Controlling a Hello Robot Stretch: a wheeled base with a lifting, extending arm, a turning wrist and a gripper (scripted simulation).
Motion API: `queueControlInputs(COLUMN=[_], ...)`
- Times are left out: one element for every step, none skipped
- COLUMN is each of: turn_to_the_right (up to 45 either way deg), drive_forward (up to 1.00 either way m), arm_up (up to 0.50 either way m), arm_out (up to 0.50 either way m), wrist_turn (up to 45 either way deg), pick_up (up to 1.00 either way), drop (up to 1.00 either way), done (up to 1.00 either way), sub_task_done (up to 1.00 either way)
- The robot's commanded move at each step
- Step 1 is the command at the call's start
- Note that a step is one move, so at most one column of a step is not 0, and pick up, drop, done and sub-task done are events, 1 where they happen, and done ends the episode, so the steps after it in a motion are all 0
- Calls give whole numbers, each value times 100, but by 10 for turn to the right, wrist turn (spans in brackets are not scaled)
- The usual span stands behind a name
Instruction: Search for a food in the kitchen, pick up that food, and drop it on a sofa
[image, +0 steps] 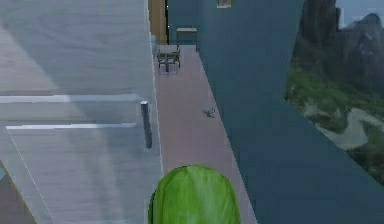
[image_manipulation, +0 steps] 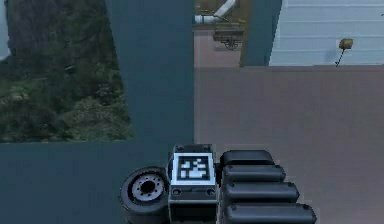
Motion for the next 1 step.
queueControlInputs(turn_to_the_right=[90], drive_forward=[0], arm_up=[0], arm_out=[0], wrist_turn=[0], pick_up=[0], drop=[0], done=[0], sub_task_done=[0])
